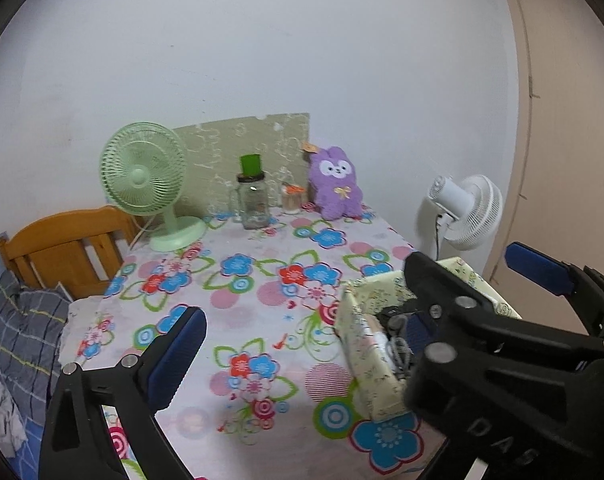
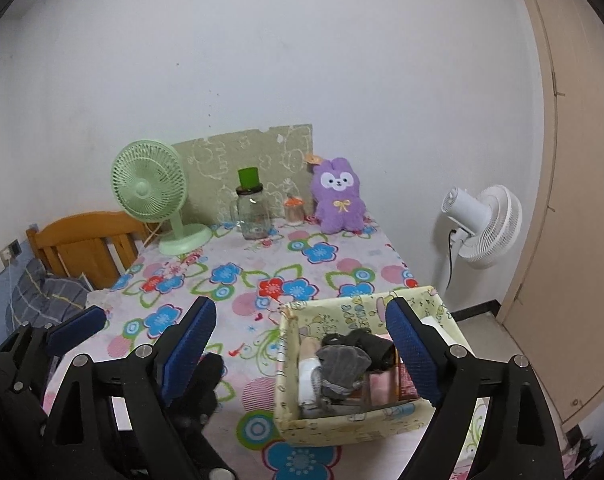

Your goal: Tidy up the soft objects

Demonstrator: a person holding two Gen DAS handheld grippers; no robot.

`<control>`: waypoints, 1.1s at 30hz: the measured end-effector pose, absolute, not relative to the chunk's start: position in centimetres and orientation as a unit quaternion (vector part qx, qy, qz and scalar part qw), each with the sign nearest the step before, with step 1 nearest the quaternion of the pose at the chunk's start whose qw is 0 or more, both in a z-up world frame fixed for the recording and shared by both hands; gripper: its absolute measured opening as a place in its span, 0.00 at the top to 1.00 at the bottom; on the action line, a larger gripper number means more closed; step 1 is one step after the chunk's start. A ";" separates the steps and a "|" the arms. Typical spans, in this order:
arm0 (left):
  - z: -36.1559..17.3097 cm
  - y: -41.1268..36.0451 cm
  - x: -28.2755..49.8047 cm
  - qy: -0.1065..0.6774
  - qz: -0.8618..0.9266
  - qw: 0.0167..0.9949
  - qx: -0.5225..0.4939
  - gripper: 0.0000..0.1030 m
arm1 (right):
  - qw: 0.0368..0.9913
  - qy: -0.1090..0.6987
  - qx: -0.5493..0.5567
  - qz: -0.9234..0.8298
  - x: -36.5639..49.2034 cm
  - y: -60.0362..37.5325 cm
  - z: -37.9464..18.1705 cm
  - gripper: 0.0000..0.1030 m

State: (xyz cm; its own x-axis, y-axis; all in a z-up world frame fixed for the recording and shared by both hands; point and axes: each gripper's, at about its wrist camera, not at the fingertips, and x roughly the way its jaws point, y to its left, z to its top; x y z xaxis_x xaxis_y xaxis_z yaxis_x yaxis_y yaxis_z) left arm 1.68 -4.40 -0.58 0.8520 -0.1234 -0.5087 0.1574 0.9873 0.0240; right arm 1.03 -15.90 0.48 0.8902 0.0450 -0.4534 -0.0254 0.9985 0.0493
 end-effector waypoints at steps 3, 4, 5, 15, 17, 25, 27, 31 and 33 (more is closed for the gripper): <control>-0.2 -3.4 1.2 0.256 -0.065 0.964 0.027 0.01 | 0.974 0.225 0.021 0.019 0.4 -15.3 1.0 0.12; 0.0 -3.0 1.0 0.253 -0.061 0.965 0.026 0.01 | 0.974 0.223 0.021 0.019 0.2 -15.2 1.2 0.11; 0.1 -2.6 0.8 0.250 -0.056 0.966 0.026 0.01 | 0.975 0.220 0.021 0.019 0.0 -15.0 1.3 0.11; 1.3 1.0 -0.7 0.228 -0.019 0.974 0.009 0.00 | 0.980 0.199 0.021 0.026 -1.7 -13.6 2.5 0.08; 1.5 1.7 -1.1 0.223 -0.011 0.975 0.006 0.00 | 0.980 0.194 0.022 0.029 -2.2 -13.4 2.7 0.08; 1.6 3.7 -2.2 0.217 0.010 0.976 -0.003 0.00 | 0.982 0.185 0.023 0.029 -3.2 -12.8 2.8 0.06; 1.5 3.9 -2.3 0.217 0.011 0.976 -0.003 0.00 | 0.982 0.185 0.025 0.029 -3.4 -12.8 2.7 0.05; 1.5 4.1 -2.6 0.214 0.009 0.977 -0.004 0.00 | 0.982 0.183 0.025 0.026 -3.8 -12.7 2.7 0.05; 1.5 4.1 -2.7 0.214 0.009 0.977 -0.005 0.00 | 0.983 0.182 0.025 0.024 -3.8 -12.8 2.7 0.04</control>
